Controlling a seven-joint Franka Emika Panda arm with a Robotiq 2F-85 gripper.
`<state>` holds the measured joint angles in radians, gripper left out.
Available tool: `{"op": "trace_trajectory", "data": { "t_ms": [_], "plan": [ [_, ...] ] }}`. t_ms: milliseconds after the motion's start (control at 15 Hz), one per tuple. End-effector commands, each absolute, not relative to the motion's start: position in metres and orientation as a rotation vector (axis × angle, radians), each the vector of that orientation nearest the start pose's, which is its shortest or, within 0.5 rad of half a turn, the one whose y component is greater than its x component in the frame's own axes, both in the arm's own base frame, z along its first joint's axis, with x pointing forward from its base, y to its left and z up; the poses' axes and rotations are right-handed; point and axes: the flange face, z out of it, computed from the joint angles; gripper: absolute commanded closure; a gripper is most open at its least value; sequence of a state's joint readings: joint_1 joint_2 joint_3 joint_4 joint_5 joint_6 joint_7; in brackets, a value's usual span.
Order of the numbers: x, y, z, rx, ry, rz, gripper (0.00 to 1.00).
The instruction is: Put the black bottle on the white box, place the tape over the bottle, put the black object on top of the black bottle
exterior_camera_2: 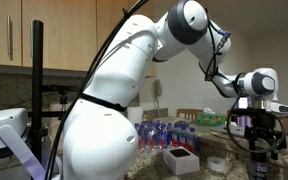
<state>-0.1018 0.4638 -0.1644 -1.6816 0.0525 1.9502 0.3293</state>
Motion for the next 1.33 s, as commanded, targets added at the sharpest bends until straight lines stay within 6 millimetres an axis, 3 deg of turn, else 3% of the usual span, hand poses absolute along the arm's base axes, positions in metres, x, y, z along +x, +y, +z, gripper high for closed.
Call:
{"op": "trace_trajectory", "data": {
  "t_ms": [0, 400, 467, 600, 867, 1000, 1267],
  "plan": [
    [0.626, -0.170, 0.310, -3.001, 1.002, 0.352, 0.00],
    [0.629, -0.161, 0.302, -3.010, 0.930, 0.376, 0.00],
    [0.630, -0.158, 0.302, -3.012, 0.911, 0.378, 0.25],
    [0.632, -0.147, 0.306, -3.026, 0.840, 0.382, 0.33],
    [0.643, -0.115, 0.318, -3.049, 0.674, 0.391, 0.61],
    [0.644, -0.097, 0.335, -3.073, 0.587, 0.368, 0.69],
    [0.631, -0.072, 0.391, -3.116, 0.381, 0.221, 0.69]
  ]
}}
